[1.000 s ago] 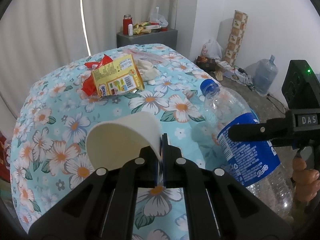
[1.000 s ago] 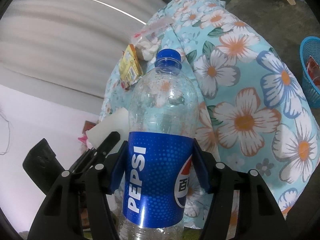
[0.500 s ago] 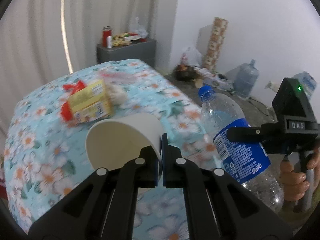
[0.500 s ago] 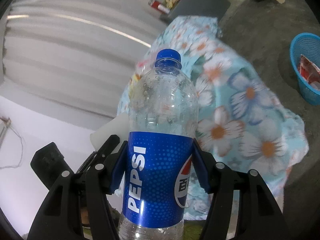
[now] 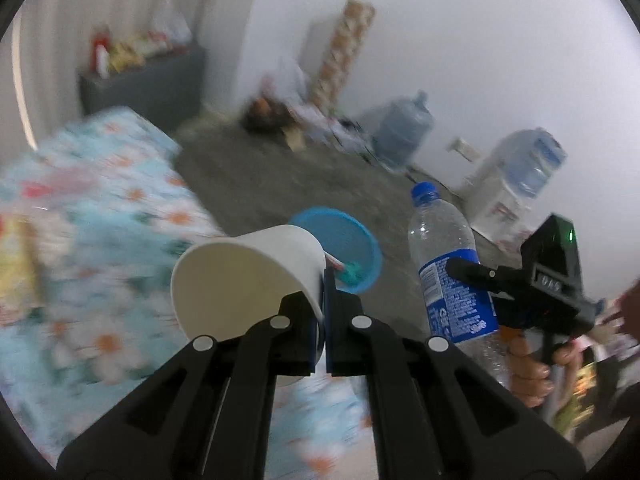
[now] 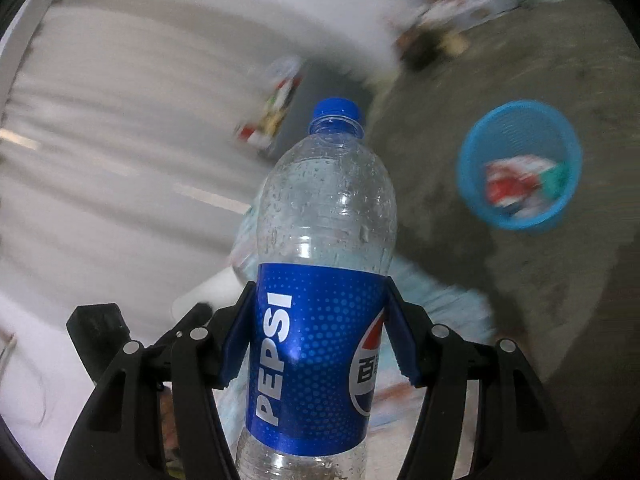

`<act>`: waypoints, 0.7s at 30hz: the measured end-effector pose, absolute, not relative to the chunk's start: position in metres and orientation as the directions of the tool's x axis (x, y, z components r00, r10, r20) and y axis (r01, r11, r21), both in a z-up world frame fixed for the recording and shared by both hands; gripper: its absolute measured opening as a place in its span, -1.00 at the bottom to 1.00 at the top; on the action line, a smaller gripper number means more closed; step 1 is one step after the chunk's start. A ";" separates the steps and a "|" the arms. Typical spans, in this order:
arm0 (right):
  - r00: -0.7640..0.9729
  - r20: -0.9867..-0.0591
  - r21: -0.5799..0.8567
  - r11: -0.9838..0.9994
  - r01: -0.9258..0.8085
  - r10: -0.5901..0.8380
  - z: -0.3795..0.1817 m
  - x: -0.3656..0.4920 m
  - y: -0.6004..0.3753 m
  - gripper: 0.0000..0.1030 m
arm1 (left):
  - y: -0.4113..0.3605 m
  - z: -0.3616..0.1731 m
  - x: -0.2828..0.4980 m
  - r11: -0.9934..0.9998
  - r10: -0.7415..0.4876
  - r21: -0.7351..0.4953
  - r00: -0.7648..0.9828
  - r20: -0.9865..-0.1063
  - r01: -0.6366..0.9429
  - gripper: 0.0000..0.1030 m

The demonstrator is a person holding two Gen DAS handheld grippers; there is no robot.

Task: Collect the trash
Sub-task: 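Carry the paper cup and Pepsi bottle over the wastebasket and open both grippers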

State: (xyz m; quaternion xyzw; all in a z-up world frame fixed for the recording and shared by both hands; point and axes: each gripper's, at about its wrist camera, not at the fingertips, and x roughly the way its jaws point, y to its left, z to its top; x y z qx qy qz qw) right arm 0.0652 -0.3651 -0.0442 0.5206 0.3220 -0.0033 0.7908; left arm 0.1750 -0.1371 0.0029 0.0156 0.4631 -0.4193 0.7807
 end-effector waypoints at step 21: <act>0.746 -0.649 0.758 0.207 0.618 0.149 -0.165 0.024 -0.482 0.15 | -0.414 -0.253 0.291 0.777 -0.281 -0.411 -0.322 -0.904 0.476 -0.51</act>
